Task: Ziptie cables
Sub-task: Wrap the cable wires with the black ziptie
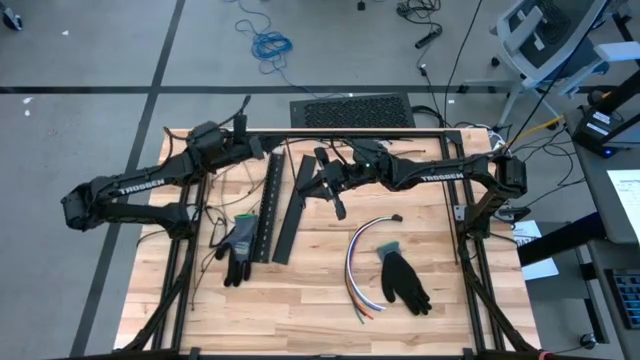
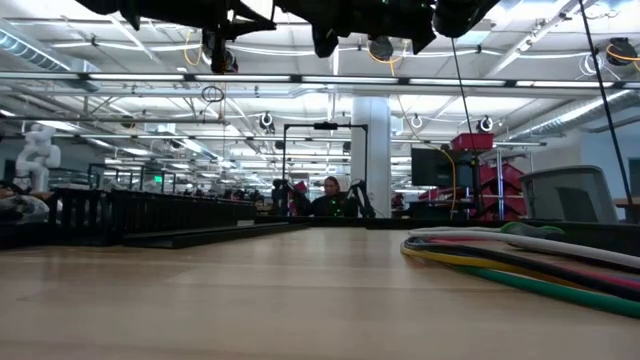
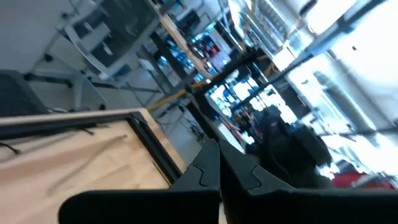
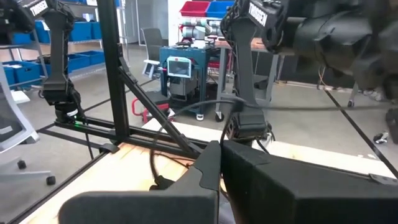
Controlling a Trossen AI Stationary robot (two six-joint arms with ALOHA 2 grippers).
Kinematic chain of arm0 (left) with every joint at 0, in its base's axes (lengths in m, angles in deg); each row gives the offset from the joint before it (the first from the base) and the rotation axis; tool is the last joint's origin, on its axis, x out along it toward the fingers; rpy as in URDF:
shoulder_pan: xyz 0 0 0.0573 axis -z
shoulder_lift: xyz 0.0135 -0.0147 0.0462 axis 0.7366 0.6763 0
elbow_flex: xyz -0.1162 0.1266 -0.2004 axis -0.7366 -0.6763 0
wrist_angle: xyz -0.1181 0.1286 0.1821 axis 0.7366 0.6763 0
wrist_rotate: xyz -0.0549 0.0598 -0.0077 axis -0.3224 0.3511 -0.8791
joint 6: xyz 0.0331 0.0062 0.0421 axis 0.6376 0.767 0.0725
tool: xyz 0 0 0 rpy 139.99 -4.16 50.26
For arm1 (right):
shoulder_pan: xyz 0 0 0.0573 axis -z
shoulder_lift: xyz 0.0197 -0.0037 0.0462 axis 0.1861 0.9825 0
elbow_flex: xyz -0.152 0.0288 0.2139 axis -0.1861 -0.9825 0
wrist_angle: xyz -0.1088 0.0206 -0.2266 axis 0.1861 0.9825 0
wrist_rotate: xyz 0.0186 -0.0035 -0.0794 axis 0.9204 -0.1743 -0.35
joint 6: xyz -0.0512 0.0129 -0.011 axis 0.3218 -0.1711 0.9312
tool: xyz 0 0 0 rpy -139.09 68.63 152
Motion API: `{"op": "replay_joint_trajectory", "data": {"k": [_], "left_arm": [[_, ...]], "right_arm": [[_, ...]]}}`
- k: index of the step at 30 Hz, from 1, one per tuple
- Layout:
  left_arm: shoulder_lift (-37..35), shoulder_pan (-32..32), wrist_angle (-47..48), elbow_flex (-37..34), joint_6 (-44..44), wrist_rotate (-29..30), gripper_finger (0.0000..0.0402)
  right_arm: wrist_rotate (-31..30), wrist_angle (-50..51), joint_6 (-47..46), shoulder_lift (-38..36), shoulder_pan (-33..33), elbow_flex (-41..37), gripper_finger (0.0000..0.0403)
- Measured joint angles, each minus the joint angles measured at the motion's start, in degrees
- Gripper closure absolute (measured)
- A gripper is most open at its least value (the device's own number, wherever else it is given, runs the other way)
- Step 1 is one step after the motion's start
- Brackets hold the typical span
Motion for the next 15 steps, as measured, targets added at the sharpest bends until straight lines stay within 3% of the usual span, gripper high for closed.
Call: {"op": "replay_joint_trajectory", "data": {"k": [15], "left_arm": [[0.0,-4.1,-0.4,0.0,-0.1,-2.6,0.0402]], "right_arm": [[-0.2,0.4,0.1,0.0,0.0,0.0,0.0403]]}}
